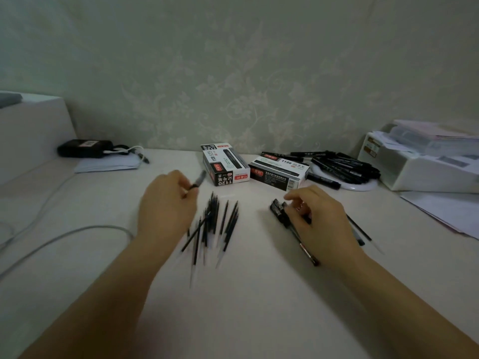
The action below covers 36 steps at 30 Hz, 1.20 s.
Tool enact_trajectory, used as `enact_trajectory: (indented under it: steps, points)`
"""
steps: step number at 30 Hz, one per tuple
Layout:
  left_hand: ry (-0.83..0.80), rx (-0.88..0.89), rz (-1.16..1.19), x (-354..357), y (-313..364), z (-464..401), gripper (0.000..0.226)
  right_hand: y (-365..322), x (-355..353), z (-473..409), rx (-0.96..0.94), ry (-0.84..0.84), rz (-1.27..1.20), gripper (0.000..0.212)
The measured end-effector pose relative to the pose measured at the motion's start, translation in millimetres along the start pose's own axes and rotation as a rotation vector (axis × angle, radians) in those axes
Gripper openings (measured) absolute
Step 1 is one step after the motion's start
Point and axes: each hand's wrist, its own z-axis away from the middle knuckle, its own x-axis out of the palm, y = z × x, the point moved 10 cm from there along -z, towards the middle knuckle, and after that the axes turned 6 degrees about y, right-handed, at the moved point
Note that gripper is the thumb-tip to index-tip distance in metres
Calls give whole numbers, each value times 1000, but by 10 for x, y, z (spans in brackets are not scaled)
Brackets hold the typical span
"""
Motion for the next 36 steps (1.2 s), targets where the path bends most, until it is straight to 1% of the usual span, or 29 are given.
enact_trajectory:
  steps: [2,4,7,9,13,16,18,19,21,22,24,25,26,28,29,31,33,34,36]
  points:
    - [-34,-103,-79,11,-275,-78,12,118,0,9,85,-20,33,8]
    - [-108,-153,-116,114,-435,-65,13,217,27,33,146,-49,66,5]
    - [-206,-139,-188,273,-506,12,16,288,36,55,193,-78,116,6]
    - [-238,-121,-206,315,-506,44,16,280,54,61,197,-109,141,10]
    - [-243,-111,-232,307,-499,42,16,225,136,113,191,-199,184,15]
    - [-244,-101,-268,278,-479,39,24,182,200,146,188,-248,221,18]
    - [-208,-83,-263,216,-403,33,29,152,218,142,180,-260,268,18]
    - [-175,-64,-218,172,-312,37,29,144,223,139,185,-267,284,16]
    - [-142,-27,-51,127,-54,83,21,128,219,120,201,-266,271,12]
    - [-172,-29,58,157,77,139,16,108,192,99,203,-238,236,11]
    - [-319,-110,345,317,308,323,11,81,104,57,230,-136,88,12]
    - [-423,-185,528,423,415,460,12,94,83,56,286,-97,-53,14]
    - [-527,-263,698,519,526,602,17,100,112,79,362,-92,-233,16]
    - [-693,-352,902,648,716,834,27,9,269,162,471,-179,-571,19]
    - [-760,-369,959,686,786,923,30,-66,338,199,478,-232,-672,19]
    - [-842,-407,1025,717,847,1026,32,-217,393,225,424,-304,-762,20]
    - [-823,-442,1024,702,802,990,32,-263,370,201,375,-313,-736,21]
    - [-795,-434,984,682,762,941,32,-235,339,180,381,-286,-719,23]
    - [-742,-336,823,628,695,835,28,-136,272,140,427,-209,-752,29]
